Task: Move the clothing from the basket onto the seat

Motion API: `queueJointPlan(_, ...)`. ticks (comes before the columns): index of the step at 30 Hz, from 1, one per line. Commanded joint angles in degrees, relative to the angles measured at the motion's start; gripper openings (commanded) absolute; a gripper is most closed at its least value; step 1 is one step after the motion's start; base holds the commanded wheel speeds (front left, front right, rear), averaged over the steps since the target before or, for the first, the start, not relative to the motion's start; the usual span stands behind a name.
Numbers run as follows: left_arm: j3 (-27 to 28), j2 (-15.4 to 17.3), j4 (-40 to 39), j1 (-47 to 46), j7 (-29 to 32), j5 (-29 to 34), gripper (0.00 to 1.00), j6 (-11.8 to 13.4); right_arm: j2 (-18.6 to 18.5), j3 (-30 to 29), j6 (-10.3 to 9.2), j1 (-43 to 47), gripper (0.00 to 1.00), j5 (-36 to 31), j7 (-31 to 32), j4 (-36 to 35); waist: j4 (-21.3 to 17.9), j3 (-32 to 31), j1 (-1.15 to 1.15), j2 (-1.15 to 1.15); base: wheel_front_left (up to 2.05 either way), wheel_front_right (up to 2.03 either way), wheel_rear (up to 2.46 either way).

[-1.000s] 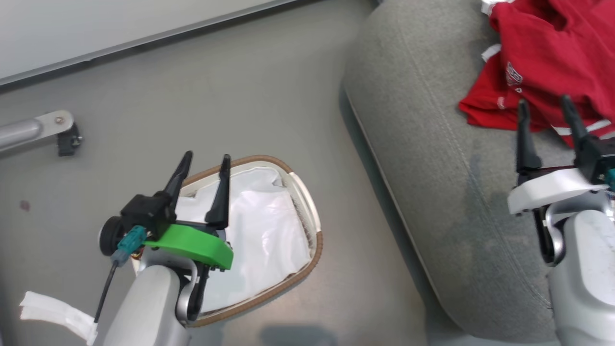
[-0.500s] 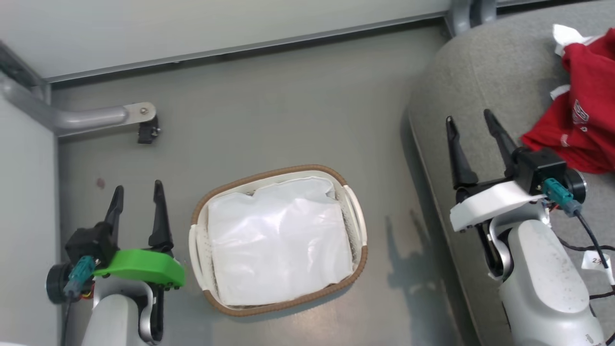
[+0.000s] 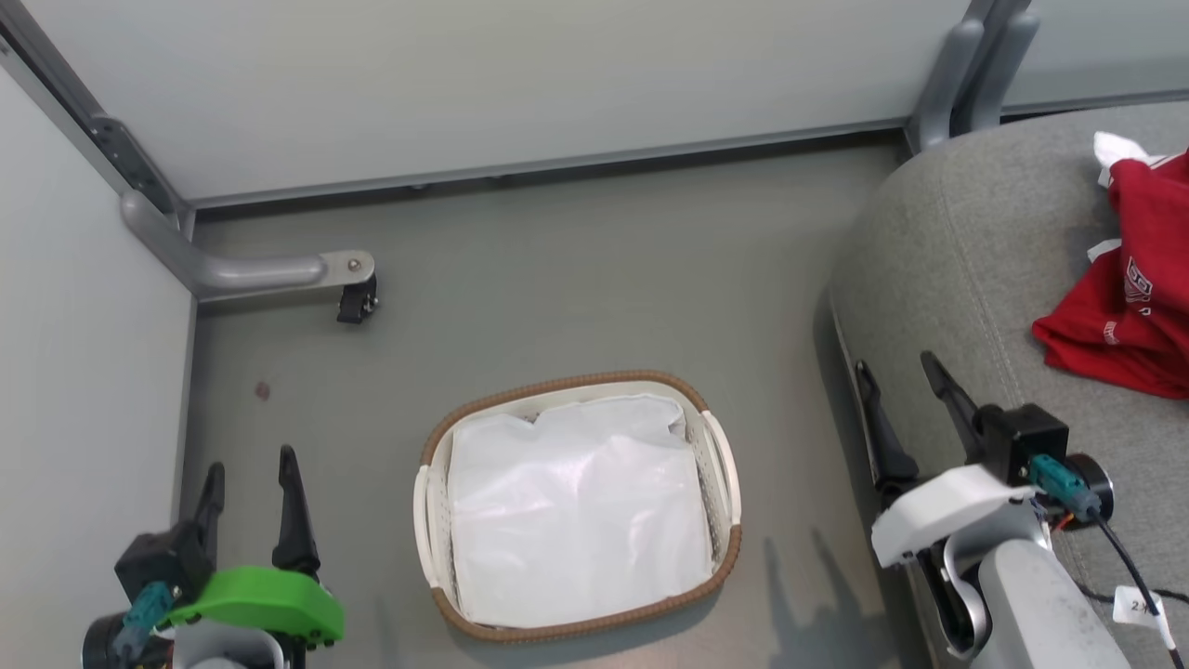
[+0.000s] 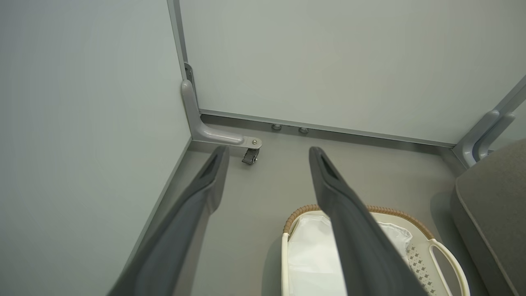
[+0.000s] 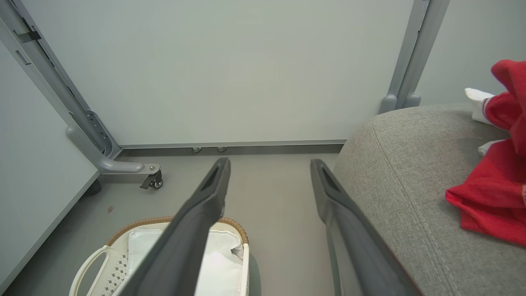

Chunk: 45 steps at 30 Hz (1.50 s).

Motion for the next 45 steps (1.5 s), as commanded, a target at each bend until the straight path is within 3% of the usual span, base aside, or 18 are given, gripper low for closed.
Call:
queueJointPlan(1, -0.13, 0.06, 0.08, 1.37, -0.04, -0.34, 1.0, 0.12, -0.28, -0.14, -0.07, 1.4, 1.0, 0.32, -0.27, 0.26, 0.26, -2.13, 0.0, 0.0, 0.0, 0.0, 0.0)
queueJointPlan(6, -0.77, 0.06, 1.02, 4.09, -0.03, -2.11, 1.0, -0.25, -0.27, -0.37, -0.06, 3.91, 1.0, -0.07, -0.27, 0.63, 0.36, -4.41, 0.0, 0.0, 0.0, 0.0, 0.0)
queueJointPlan(7, -0.89, 0.0, 0.9, 3.4, 0.0, -1.68, 0.0, -0.11, -0.01, -0.23, 0.01, 3.36, 0.0, -0.07, 0.0, 0.56, 0.22, -3.47, 0.0, 0.0, 0.0, 0.0, 0.0)
queueJointPlan(11, -0.86, -0.38, 2.65, 3.88, 0.21, -2.14, 0.0, -0.12, 0.31, -0.22, 0.01, 4.41, 0.0, 0.31, 0.29, 2.2, 0.25, -3.75, 0.0, 0.0, 0.0, 0.0, 0.0)
queueJointPlan(45, 0.25, -0.17, -2.73, 2.64, 8.82, -33.0, 0.0, -0.31, 0.09, -3.61, -0.01, 6.26, 0.0, 33.89, 8.85, -2.36, -0.05, -5.38, 0.0, 0.0, 0.0, 0.0, 0.0)
